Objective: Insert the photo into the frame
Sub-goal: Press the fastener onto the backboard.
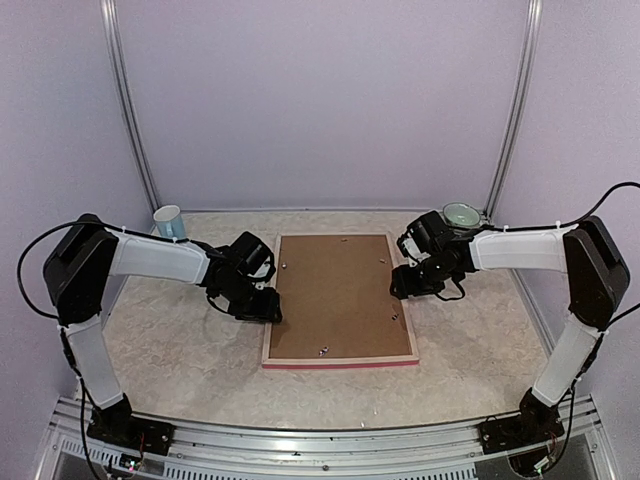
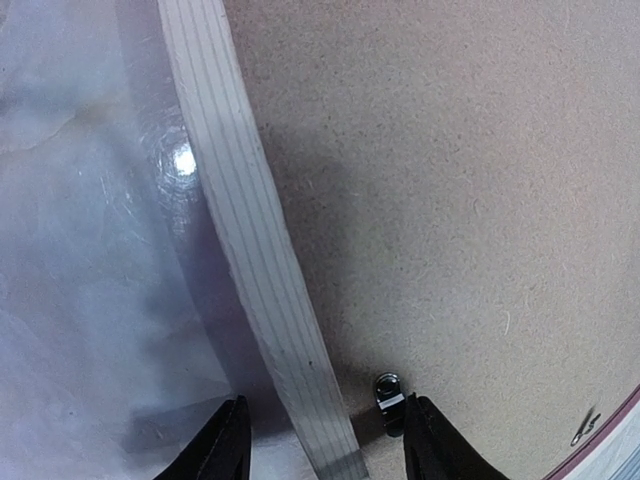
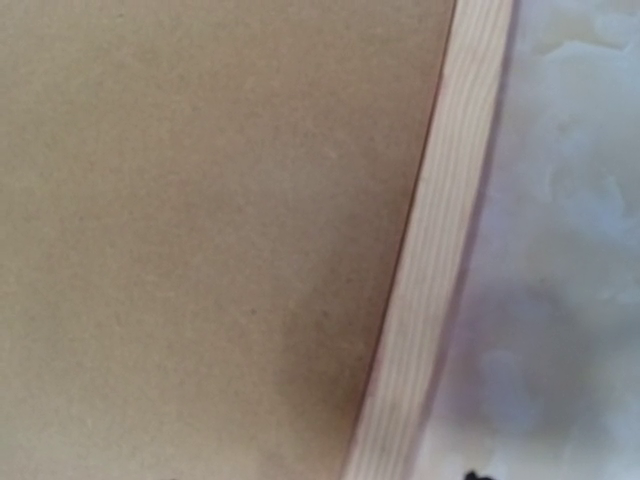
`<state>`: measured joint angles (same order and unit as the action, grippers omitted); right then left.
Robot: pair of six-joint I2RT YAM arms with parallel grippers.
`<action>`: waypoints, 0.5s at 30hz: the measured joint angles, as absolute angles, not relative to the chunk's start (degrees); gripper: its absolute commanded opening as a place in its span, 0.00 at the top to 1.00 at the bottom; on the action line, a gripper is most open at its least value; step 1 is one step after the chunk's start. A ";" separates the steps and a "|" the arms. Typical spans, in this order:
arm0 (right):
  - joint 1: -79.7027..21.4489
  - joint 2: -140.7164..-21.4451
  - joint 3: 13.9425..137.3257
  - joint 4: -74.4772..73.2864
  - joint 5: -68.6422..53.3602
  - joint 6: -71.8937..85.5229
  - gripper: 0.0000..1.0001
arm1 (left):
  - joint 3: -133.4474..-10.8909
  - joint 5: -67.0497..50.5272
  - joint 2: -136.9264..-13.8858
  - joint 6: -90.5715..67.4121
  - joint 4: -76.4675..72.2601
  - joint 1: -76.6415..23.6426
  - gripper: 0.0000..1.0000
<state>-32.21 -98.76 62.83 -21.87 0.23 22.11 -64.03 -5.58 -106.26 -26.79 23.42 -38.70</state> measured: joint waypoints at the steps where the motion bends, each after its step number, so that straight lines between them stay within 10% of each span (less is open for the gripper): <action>1: -32.21 -98.76 62.83 -21.82 0.23 22.11 0.40 | -64.03 -5.56 -106.26 -26.76 23.42 -38.70 0.52; 15: -32.21 -98.76 62.83 -21.58 0.23 22.09 0.40 | -64.20 -5.63 -106.48 -26.85 23.42 -38.70 0.58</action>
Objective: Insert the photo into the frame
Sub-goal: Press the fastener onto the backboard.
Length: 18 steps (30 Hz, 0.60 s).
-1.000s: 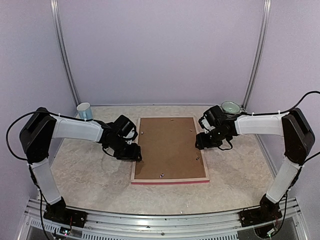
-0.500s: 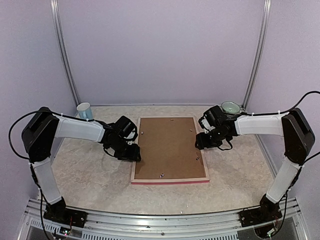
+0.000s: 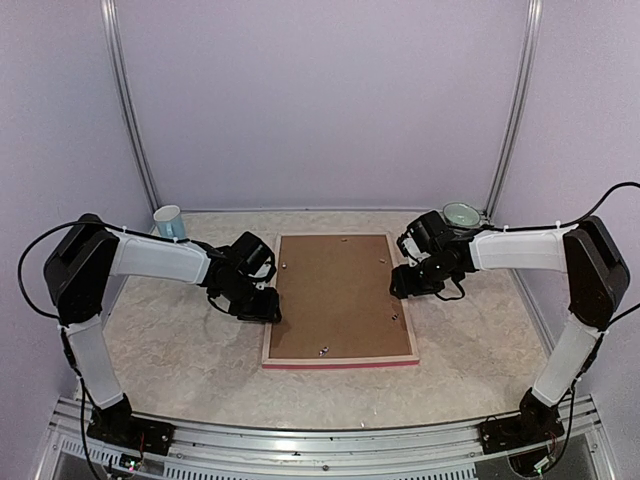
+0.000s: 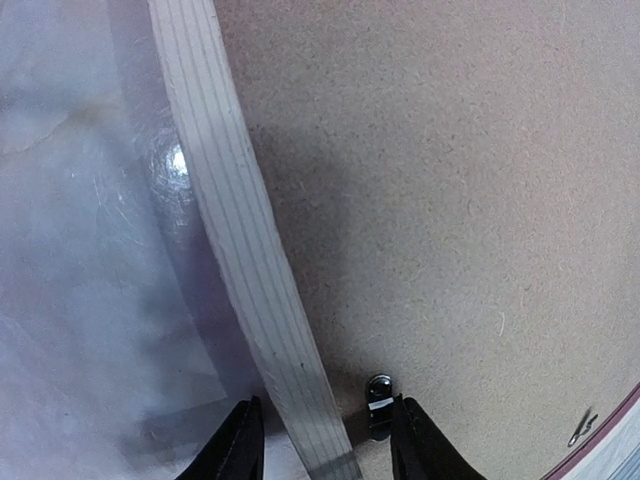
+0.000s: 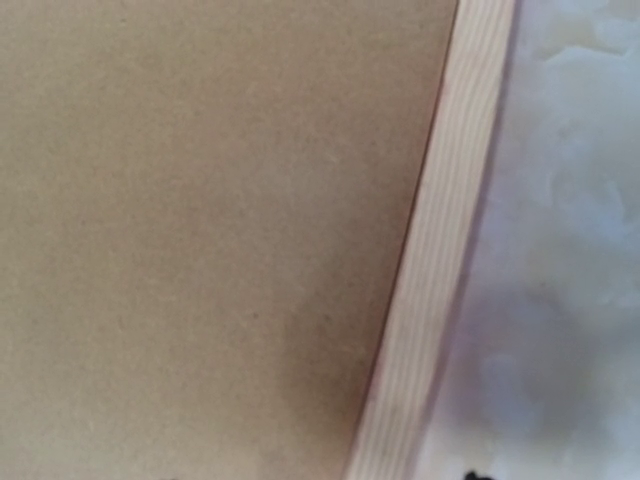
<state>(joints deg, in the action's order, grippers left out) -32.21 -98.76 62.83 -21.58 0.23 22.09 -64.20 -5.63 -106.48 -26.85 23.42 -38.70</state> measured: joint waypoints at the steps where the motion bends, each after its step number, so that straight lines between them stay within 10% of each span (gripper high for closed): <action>1: -32.21 -98.76 62.83 -21.58 0.23 22.09 0.39 | -64.20 -5.67 -106.48 -26.85 23.40 -38.70 0.59; 18: -32.21 -98.76 62.83 -21.58 -1.19 22.09 0.40 | -64.23 -6.00 -106.50 -26.81 23.38 -38.72 0.68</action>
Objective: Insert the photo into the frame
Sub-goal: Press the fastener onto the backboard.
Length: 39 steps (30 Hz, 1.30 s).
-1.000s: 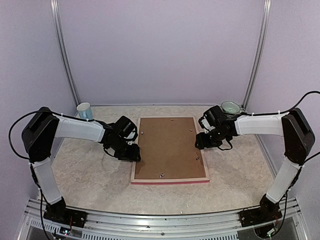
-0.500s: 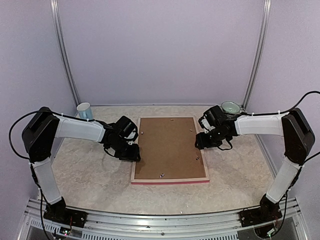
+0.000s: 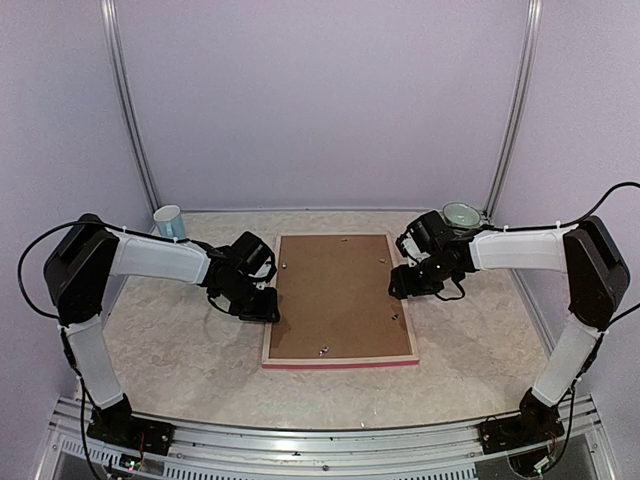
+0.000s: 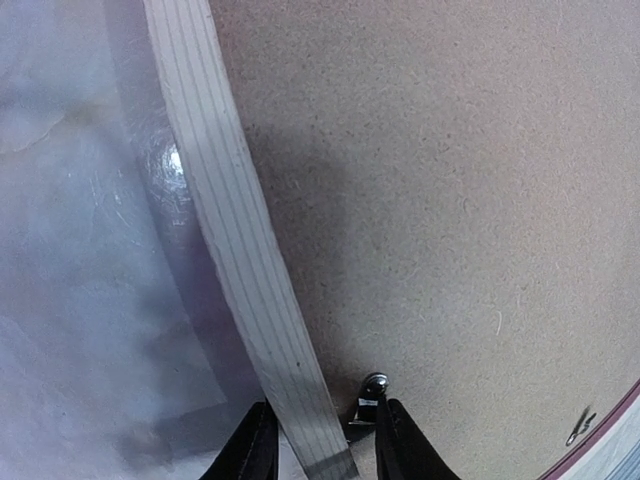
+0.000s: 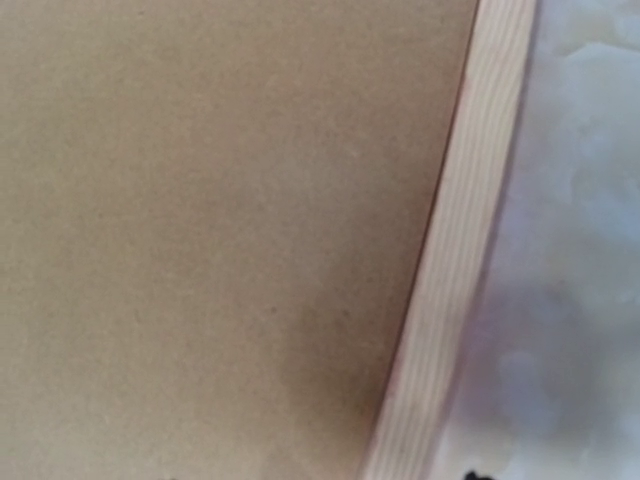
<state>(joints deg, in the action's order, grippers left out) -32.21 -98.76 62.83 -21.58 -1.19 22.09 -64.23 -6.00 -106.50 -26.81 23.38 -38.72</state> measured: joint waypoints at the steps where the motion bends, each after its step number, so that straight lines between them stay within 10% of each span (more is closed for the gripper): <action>1: -32.21 -98.76 62.83 -21.58 -1.23 22.09 0.40 | -64.23 -6.00 -106.50 -26.81 23.38 -38.72 0.68; 39: -32.21 -98.76 62.83 -21.54 -1.30 22.11 0.39 | -64.23 -5.96 -106.48 -27.24 23.40 -38.54 0.77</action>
<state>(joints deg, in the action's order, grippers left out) -32.21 -98.76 62.83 -21.54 -1.30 22.11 -64.23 -5.96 -106.48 -27.24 23.40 -38.54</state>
